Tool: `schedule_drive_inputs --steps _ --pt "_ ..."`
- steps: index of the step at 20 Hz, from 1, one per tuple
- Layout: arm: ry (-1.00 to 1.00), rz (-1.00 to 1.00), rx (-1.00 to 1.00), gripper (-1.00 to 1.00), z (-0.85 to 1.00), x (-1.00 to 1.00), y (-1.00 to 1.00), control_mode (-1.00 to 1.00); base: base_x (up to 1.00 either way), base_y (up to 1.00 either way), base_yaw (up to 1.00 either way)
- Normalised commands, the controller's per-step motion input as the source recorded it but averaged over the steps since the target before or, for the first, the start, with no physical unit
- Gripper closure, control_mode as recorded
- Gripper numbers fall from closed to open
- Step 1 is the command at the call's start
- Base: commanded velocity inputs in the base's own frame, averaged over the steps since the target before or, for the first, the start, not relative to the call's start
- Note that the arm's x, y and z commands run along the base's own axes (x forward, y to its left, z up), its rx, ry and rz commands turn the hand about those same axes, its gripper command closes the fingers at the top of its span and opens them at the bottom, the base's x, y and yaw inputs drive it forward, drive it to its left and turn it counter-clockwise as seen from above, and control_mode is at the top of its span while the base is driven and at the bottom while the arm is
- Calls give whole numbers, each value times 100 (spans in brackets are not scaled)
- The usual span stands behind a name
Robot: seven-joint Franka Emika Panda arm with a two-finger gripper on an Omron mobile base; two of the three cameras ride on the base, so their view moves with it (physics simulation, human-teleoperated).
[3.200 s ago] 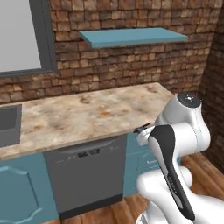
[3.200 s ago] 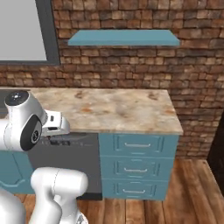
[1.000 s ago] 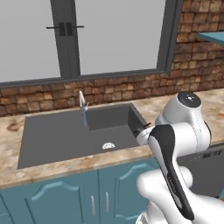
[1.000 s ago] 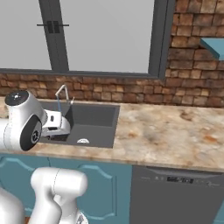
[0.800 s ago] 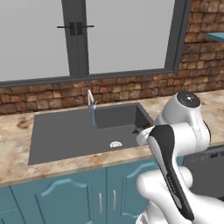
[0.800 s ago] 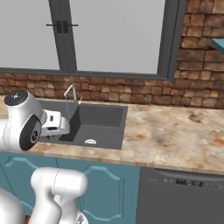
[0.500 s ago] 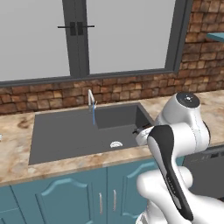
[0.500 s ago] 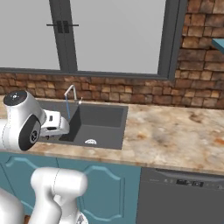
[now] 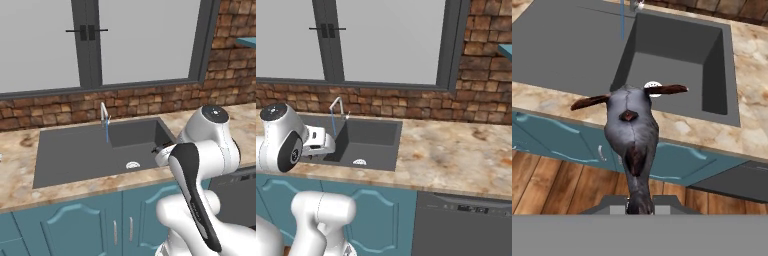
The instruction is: Take the fish out of the fridge, briefly rinse it in the sink, and place it on the tray next to the sink.
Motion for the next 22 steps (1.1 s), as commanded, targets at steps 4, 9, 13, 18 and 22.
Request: schedule_drive_inputs --steps 4,9,13,18,22 --pt "0 0 0 100 0 6 0 -100 11 0 -1" --pt "0 0 0 100 0 48 -1 -100 0 0 0" --pt "0 0 0 100 0 31 -10 -100 0 0 0" --pt "0 2 0 100 0 28 -13 -100 0 0 0" --pt "0 2 0 100 -2 32 -20 -100 0 0 0"
